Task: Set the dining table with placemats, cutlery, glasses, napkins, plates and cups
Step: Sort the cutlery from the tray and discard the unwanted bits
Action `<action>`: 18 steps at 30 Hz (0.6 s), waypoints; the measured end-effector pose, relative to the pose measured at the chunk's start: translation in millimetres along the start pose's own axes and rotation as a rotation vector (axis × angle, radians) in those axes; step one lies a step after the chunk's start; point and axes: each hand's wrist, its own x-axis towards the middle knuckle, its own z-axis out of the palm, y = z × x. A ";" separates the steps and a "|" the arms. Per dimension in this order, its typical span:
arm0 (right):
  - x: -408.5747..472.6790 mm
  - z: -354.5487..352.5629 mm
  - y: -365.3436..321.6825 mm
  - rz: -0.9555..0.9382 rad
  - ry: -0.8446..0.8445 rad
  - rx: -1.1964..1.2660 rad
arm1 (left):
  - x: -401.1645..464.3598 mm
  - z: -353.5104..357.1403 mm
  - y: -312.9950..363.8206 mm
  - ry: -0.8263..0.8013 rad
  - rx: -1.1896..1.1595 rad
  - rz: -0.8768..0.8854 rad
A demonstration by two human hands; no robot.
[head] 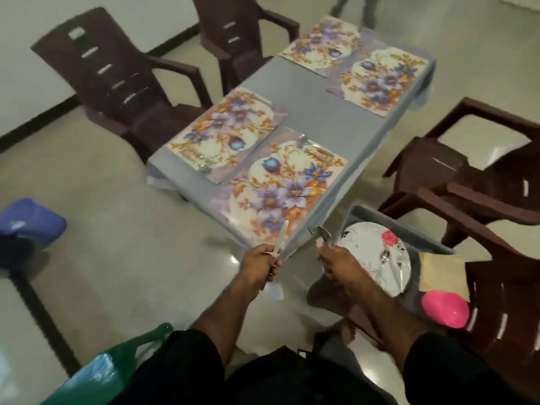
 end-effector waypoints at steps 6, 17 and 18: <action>-32.4 167.3 -7.4 -0.041 -0.114 -0.184 | -58.6 -163.9 -38.3 0.161 -0.181 -0.028; -25.1 380.3 -63.9 -0.048 -0.379 -0.520 | -108.9 -333.9 -64.3 0.347 -0.547 0.017; -22.2 397.3 -70.8 -0.046 -0.397 -0.531 | -107.3 -346.0 -64.1 0.341 -0.588 0.016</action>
